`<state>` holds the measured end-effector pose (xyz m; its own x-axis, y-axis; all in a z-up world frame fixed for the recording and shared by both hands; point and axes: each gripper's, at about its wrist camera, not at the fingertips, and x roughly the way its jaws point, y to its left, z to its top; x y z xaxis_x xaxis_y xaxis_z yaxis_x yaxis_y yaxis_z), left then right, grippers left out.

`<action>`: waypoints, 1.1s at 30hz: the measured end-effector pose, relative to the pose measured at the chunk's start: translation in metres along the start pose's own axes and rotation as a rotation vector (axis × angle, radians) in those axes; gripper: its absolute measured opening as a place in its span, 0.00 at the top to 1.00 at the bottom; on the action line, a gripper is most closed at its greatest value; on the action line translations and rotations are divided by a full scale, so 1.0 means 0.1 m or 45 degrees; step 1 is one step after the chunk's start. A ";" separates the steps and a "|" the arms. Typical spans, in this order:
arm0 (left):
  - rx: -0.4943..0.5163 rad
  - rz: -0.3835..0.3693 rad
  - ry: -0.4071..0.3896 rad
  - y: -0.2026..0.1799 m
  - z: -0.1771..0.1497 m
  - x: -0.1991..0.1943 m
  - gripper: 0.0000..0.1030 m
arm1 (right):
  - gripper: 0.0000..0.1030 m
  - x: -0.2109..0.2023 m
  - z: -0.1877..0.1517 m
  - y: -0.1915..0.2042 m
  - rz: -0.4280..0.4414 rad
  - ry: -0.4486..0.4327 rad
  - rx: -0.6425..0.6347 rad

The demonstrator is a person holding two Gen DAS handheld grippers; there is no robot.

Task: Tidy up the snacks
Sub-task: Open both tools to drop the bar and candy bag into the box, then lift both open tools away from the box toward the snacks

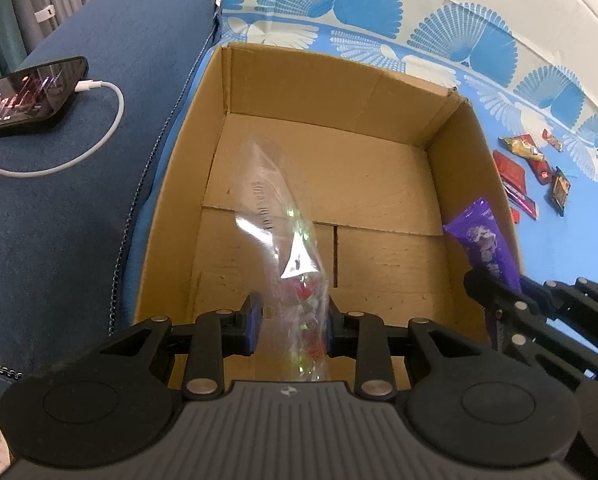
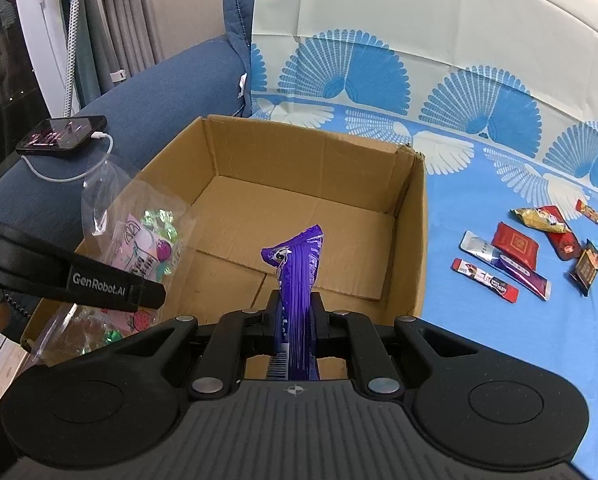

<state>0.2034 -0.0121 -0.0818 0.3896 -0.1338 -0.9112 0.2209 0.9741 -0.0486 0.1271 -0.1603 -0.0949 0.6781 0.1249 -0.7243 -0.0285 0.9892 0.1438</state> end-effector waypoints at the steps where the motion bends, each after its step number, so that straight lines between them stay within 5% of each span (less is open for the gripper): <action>1: 0.001 0.002 -0.004 0.00 0.00 0.00 0.68 | 0.87 0.00 0.00 0.00 -0.001 -0.002 -0.001; 6: 0.007 0.010 -0.026 0.02 0.00 -0.06 0.64 | 0.86 0.02 0.01 -0.02 0.011 0.003 0.017; 8: 0.005 0.010 -0.047 0.03 0.00 -0.12 0.41 | 0.73 0.01 0.01 -0.04 0.025 0.004 0.046; 10: -0.003 0.033 -0.095 0.04 -0.03 -0.22 0.11 | 0.38 -0.04 0.01 -0.05 0.008 -0.001 0.062; 13: 0.003 0.067 -0.142 0.06 -0.12 -0.39 0.00 | 0.27 -0.16 -0.02 -0.05 0.005 -0.013 0.065; 21: -0.001 0.067 -0.082 0.08 -0.56 -0.65 0.00 | 0.09 -0.50 -0.30 -0.03 -0.003 0.068 0.131; 33: -0.009 0.105 -0.142 0.02 -1.01 -1.06 0.00 | 0.05 -1.07 -0.59 0.16 -0.033 0.020 0.142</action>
<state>0.0721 0.0220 -0.0271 0.5034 -0.0720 -0.8610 0.1778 0.9838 0.0217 0.0113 -0.1529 -0.0549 0.6661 0.1010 -0.7390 0.0718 0.9775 0.1983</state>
